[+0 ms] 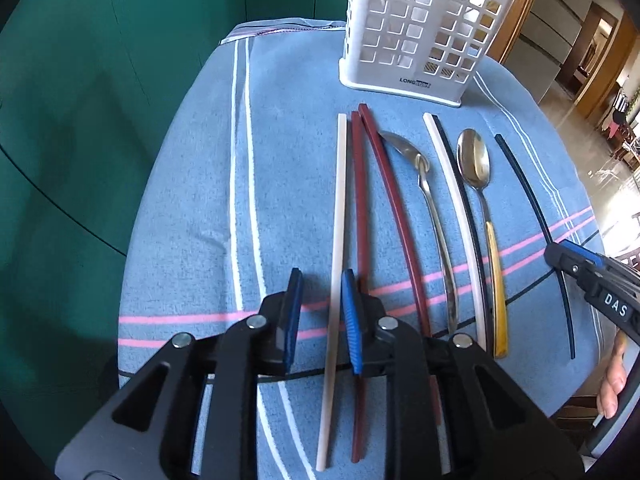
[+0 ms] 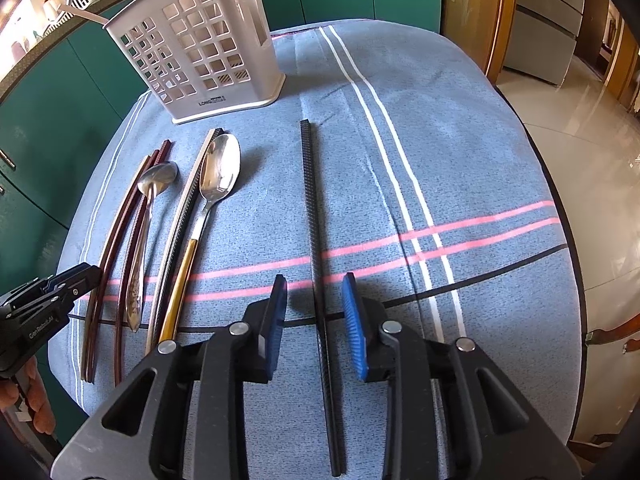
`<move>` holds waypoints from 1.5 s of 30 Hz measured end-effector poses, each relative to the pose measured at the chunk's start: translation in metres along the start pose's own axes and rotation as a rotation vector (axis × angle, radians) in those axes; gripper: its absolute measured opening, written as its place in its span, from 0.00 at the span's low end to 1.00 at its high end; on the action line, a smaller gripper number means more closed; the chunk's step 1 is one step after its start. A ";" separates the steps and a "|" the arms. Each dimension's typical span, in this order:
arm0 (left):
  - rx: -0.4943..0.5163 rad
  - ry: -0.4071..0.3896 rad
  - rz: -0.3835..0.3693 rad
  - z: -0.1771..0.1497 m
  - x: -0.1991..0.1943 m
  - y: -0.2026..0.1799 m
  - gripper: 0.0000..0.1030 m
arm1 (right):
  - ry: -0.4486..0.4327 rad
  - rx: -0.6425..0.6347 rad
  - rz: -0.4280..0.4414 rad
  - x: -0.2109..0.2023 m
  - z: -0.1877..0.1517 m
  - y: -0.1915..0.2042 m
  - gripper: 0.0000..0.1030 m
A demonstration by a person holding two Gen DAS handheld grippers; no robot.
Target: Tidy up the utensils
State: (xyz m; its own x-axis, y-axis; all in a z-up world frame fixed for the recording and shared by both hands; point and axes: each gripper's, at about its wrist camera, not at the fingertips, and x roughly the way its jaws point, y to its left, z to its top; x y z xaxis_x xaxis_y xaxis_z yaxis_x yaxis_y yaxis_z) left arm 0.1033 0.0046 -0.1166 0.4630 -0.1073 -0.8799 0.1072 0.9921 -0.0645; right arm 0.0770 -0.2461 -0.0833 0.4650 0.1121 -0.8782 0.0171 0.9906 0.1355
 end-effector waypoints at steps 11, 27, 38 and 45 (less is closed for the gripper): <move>-0.012 0.039 -0.018 0.001 0.002 -0.008 0.06 | 0.054 -0.080 -0.026 0.004 0.003 0.012 0.06; 0.068 0.185 -0.050 0.077 0.037 -0.004 0.27 | 0.179 -0.227 -0.069 0.040 0.082 0.040 0.28; 0.154 0.281 0.026 0.120 0.066 -0.026 0.44 | 0.305 -0.247 -0.066 0.070 0.120 0.052 0.21; 0.124 0.233 0.009 0.110 0.056 -0.026 0.07 | 0.250 -0.234 -0.039 0.069 0.121 0.047 0.07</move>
State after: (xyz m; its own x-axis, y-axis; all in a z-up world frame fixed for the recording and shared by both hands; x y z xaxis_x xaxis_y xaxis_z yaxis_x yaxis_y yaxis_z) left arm 0.2237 -0.0340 -0.1123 0.2508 -0.0668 -0.9657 0.2175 0.9760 -0.0110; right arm 0.2164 -0.2013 -0.0818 0.2357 0.0612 -0.9699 -0.1867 0.9823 0.0166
